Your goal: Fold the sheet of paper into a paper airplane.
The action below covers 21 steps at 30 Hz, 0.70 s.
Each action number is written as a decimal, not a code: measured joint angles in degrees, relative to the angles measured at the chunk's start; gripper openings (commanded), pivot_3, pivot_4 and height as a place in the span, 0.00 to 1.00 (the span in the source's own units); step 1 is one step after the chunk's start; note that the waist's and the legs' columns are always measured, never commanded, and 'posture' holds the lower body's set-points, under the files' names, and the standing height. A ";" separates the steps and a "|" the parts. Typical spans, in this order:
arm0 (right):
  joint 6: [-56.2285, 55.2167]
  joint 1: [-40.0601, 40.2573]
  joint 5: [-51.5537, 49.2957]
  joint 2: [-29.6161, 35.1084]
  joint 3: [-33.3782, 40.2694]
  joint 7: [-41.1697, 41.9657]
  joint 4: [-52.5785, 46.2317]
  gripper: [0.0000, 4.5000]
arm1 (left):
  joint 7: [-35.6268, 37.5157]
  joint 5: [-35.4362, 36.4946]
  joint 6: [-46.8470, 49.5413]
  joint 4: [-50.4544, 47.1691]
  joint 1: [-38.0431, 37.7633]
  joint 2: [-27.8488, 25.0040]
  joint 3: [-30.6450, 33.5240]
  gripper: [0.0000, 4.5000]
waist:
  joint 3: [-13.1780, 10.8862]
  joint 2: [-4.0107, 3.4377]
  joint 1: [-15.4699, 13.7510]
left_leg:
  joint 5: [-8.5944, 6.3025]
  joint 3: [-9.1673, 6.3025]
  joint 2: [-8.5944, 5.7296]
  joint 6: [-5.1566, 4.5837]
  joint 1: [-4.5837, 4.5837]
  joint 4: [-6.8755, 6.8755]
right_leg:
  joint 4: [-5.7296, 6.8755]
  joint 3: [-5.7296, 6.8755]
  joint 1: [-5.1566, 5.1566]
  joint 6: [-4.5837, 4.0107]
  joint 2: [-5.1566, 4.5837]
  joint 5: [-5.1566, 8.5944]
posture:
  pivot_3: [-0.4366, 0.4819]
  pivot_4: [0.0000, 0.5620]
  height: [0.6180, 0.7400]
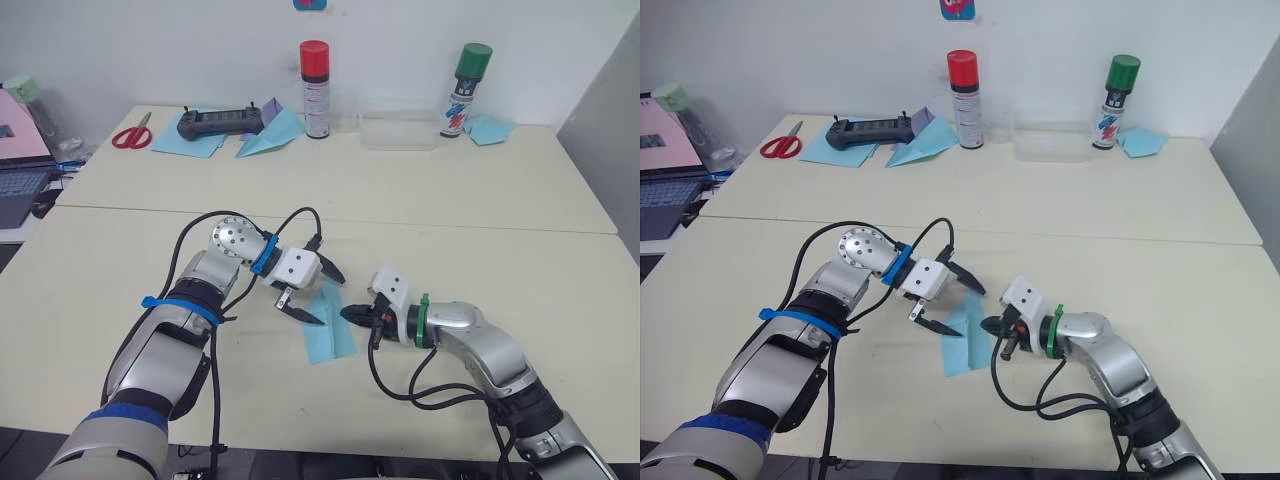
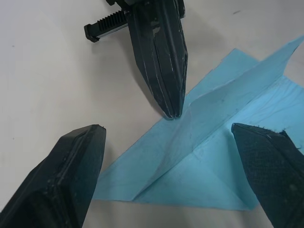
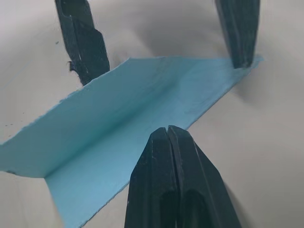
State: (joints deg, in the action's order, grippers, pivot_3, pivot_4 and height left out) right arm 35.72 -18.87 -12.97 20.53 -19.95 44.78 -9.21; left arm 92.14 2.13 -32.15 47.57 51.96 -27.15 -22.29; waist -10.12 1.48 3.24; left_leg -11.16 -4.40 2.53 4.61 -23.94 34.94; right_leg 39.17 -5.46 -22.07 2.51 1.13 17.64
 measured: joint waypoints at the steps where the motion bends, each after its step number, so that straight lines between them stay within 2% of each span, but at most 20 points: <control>1: 0.01 0.00 0.01 -0.07 -0.06 0.00 0.00 0.00 | 0.00 -0.31 -0.88 0.13 0.03 -0.14 -0.29 0.90 | 0.00 0.00 0.01 | 0.00 0.00 0.01 0.00 0.00 0.00 | 0.01 0.00 0.00 0.00 0.01 0.00 | 0.48 0.27 1.00; 3: 0.03 0.00 0.08 -0.21 -0.10 0.00 0.00 0.00 | 0.00 -1.77 -3.54 1.22 0.33 -0.31 -1.13 0.80 | 0.00 0.00 0.01 | 0.00 0.00 0.01 0.00 0.02 0.00 | 0.03 -0.01 0.00 0.00 0.01 0.00 | 0.48 0.27 1.00; 13: 0.07 0.05 0.15 -0.30 -0.11 -0.01 0.00 0.00 | 0.00 -2.70 -8.19 3.85 0.49 -0.62 -2.23 0.05 | 0.00 0.00 0.02 | 0.00 0.00 0.01 0.00 0.03 0.04 | 0.10 -0.01 0.00 0.00 0.02 0.00 | 0.48 0.27 1.00; 14: 0.06 0.07 0.15 -0.31 -0.10 -0.02 0.00 0.00 | 0.00 -2.77 -8.56 4.07 0.50 -0.62 -2.23 0.00 | 0.00 0.00 0.02 | 0.00 0.00 0.01 0.00 0.03 0.04 | 0.12 -0.01 0.00 0.00 0.02 0.00 | 0.48 0.27 1.00; 21: -0.11 0.10 0.16 -0.55 -0.06 -0.22 0.11 0.00 | 0.00 -2.86 -9.22 4.48 0.61 -0.69 -2.23 0.00 | 0.00 0.00 0.03 | 0.00 0.00 0.01 0.00 0.06 0.11 | 0.32 -0.02 -0.02 0.00 0.03 0.01 | 0.48 0.27 1.00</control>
State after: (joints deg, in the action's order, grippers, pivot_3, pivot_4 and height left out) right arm 35.60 -18.77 -12.81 19.98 -20.01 44.56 -9.10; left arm 92.14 -0.73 -41.36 52.05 52.57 -27.84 -24.52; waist -10.12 1.48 3.27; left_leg -11.16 -4.40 2.53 4.61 -23.88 35.05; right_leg 39.49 -5.48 -22.09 2.51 1.16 17.64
